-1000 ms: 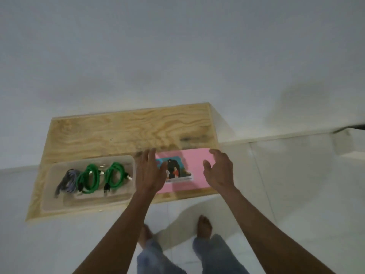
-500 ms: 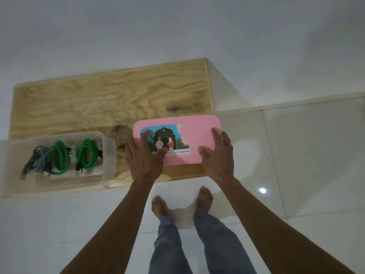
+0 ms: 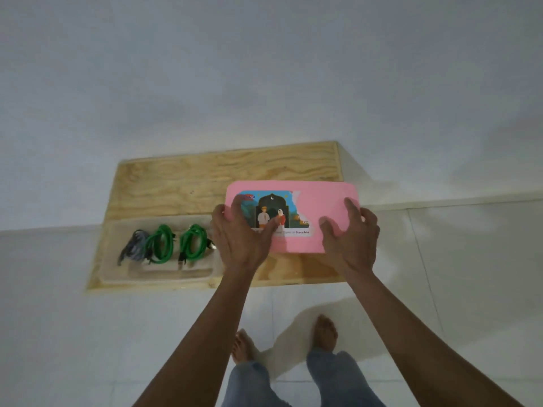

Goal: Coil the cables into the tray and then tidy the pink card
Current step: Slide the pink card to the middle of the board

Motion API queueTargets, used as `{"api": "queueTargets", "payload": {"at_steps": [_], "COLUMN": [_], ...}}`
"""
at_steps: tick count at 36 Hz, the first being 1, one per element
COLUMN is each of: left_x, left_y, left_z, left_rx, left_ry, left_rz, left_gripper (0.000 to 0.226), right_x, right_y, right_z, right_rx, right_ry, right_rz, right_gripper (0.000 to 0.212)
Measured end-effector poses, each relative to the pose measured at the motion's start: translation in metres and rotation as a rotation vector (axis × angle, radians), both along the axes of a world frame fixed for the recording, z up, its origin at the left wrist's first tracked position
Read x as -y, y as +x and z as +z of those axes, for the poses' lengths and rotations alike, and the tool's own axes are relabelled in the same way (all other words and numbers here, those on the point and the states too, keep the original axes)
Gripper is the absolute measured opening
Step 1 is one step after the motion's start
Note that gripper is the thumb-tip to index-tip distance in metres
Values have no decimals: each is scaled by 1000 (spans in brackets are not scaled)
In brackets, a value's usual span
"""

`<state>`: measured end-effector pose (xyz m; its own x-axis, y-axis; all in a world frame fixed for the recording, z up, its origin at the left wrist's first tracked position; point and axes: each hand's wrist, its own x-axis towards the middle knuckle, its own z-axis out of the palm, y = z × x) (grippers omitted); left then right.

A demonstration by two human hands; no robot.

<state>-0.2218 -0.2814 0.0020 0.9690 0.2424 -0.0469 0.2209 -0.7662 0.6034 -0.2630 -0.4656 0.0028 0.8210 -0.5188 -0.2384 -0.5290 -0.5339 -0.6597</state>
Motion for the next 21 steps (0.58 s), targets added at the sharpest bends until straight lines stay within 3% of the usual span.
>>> {"api": "queueTargets", "payload": {"at_steps": [4, 11, 21], "left_x": [-53, -180, -296], "left_y": [9, 20, 23], "left_z": [28, 54, 19], "left_rx": [-115, -162, -318], "left_ry": [62, 90, 13], "left_rz": [19, 46, 16], "left_gripper": [103, 89, 94], "right_x": [-49, -168, -282], "right_y": [9, 31, 37], "right_z": [23, 43, 12], "right_rx": [23, 57, -40], "right_ry": [8, 32, -15], "right_rz": [27, 145, 218], "right_gripper": [68, 67, 72]}}
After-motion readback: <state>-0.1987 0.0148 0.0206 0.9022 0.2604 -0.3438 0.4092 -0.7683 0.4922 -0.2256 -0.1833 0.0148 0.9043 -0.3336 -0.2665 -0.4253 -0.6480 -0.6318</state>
